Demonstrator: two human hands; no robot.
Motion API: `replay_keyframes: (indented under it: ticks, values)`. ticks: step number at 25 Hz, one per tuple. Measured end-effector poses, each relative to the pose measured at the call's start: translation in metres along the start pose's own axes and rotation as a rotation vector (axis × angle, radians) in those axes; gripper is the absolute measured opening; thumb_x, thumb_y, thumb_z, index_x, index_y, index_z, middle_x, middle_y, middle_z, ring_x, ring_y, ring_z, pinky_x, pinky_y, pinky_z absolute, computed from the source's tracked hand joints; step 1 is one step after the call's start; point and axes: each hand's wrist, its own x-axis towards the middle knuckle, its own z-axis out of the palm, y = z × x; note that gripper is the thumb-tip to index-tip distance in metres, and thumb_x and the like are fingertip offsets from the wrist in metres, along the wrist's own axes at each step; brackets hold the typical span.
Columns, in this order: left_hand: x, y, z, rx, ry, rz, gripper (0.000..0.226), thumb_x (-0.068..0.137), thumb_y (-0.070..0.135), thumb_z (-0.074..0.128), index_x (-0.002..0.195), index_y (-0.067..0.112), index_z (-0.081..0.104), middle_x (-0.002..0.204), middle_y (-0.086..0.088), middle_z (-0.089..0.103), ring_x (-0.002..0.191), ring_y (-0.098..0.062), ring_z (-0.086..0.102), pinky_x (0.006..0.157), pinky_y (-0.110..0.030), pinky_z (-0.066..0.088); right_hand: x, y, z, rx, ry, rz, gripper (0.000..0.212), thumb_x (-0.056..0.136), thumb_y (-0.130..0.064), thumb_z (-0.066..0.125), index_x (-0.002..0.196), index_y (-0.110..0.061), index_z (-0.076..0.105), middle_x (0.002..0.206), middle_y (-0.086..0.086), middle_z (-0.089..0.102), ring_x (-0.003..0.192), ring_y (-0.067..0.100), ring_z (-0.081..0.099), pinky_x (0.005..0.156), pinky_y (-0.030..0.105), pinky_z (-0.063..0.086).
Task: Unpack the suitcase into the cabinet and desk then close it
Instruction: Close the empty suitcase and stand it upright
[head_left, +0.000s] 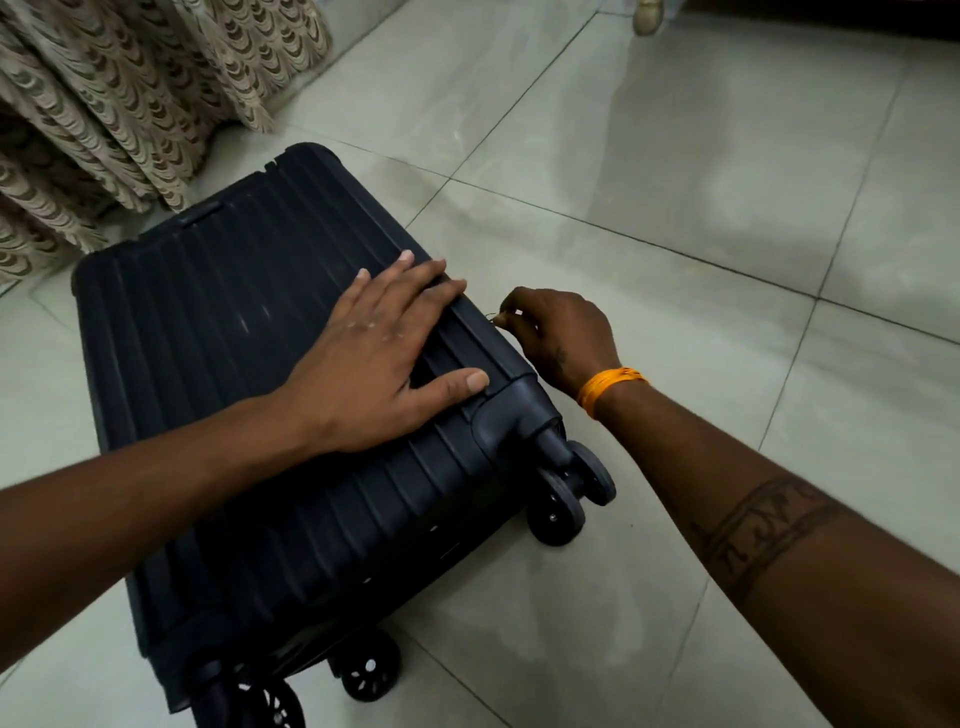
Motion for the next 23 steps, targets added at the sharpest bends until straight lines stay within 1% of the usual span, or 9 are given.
replay_keyframes:
  ticks: [4,7,10,13,16,18,19,21,23]
  values:
    - [-0.005,-0.005,-0.004,-0.148,0.063,-0.015,0.091,0.093,0.083,0.032,0.162,0.023,0.035,0.171,0.001,0.027,0.160,-0.015,0.015,0.130,-0.049,0.014,0.005,-0.014,-0.020,0.066,0.057,0.048,0.018,0.092,-0.036,0.072,0.107,-0.026,0.071,0.097,-0.005,0.072,0.087,0.022,0.065,0.074,0.037,0.051]
    - [-0.014,-0.016,-0.011,-0.313,0.193,-0.144,0.077,0.096,0.069,0.051,0.159,0.024,0.042,0.168,0.004,0.032,0.156,-0.014,0.025,0.126,-0.036,0.022,0.032,-0.045,-0.045,0.143,0.106,0.020,0.019,0.088,-0.027,0.075,0.107,-0.026,0.071,0.094,-0.007,0.071,0.083,0.020,0.066,0.080,0.035,0.052]
    - [-0.029,-0.045,-0.027,-0.474,0.499,-0.433,0.061,0.097,0.051,0.066,0.151,0.025,0.053,0.162,0.003,0.041,0.151,-0.013,0.034,0.124,-0.033,0.026,0.056,-0.088,-0.063,0.311,0.099,0.023,0.017,0.090,-0.030,0.074,0.106,-0.024,0.073,0.089,-0.008,0.071,0.081,0.016,0.065,0.078,0.030,0.051]
    - [-0.056,-0.105,-0.037,-0.633,0.745,-0.880,0.067,0.090,0.057,0.069,0.147,0.025,0.055,0.155,-0.001,0.048,0.145,-0.019,0.042,0.123,-0.044,0.034,0.080,-0.119,-0.059,0.436,0.095,0.068,0.012,0.090,-0.028,0.074,0.102,-0.025,0.075,0.082,-0.013,0.067,0.077,0.004,0.063,0.078,0.026,0.049]
    - [-0.086,-0.144,-0.033,-0.665,0.724,-1.094,0.087,0.076,0.057,0.076,0.152,0.024,0.049,0.155,-0.001,0.048,0.142,-0.023,0.047,0.119,-0.048,0.040,0.096,-0.133,-0.046,0.418,0.055,0.139,0.015,0.089,-0.029,0.076,0.103,-0.025,0.075,0.084,-0.013,0.067,0.082,0.007,0.065,0.089,0.031,0.055]
    - [-0.103,-0.155,-0.031,-0.765,0.673,-1.211,0.092,0.075,0.044,0.086,0.153,0.019,0.044,0.150,-0.005,0.052,0.133,-0.027,0.054,0.111,-0.051,0.048,0.103,-0.139,-0.034,0.420,-0.052,0.251,0.040,0.086,-0.047,0.076,0.119,-0.024,0.070,0.104,-0.003,0.071,0.104,0.018,0.068,0.100,0.034,0.053]
    - [-0.110,-0.157,-0.032,-0.967,0.658,-1.281,0.094,0.073,0.043,0.090,0.152,0.015,0.045,0.138,-0.007,0.061,0.122,-0.028,0.062,0.102,-0.051,0.054,0.106,-0.140,-0.029,0.406,-0.153,0.322,0.063,0.084,-0.060,0.074,0.133,-0.023,0.064,0.121,0.003,0.069,0.119,0.025,0.065,0.106,0.036,0.050]
    - [-0.117,-0.156,-0.033,-1.453,0.463,-1.340,0.081,0.070,0.047,0.093,0.135,0.009,0.062,0.112,-0.009,0.077,0.102,-0.030,0.074,0.087,-0.050,0.060,0.110,-0.142,-0.021,0.423,-0.389,0.444,0.105,0.073,-0.082,0.066,0.154,-0.018,0.044,0.153,0.008,0.052,0.139,0.031,0.051,0.117,0.044,0.042]
    - [-0.120,-0.160,-0.033,-1.589,0.323,-1.301,0.068,0.069,0.053,0.091,0.121,0.014,0.073,0.107,-0.012,0.080,0.101,-0.032,0.076,0.089,-0.052,0.060,0.114,-0.141,-0.018,0.482,-0.538,0.492,0.111,0.073,-0.085,0.063,0.156,-0.016,0.041,0.156,0.006,0.049,0.138,0.030,0.051,0.116,0.042,0.040]
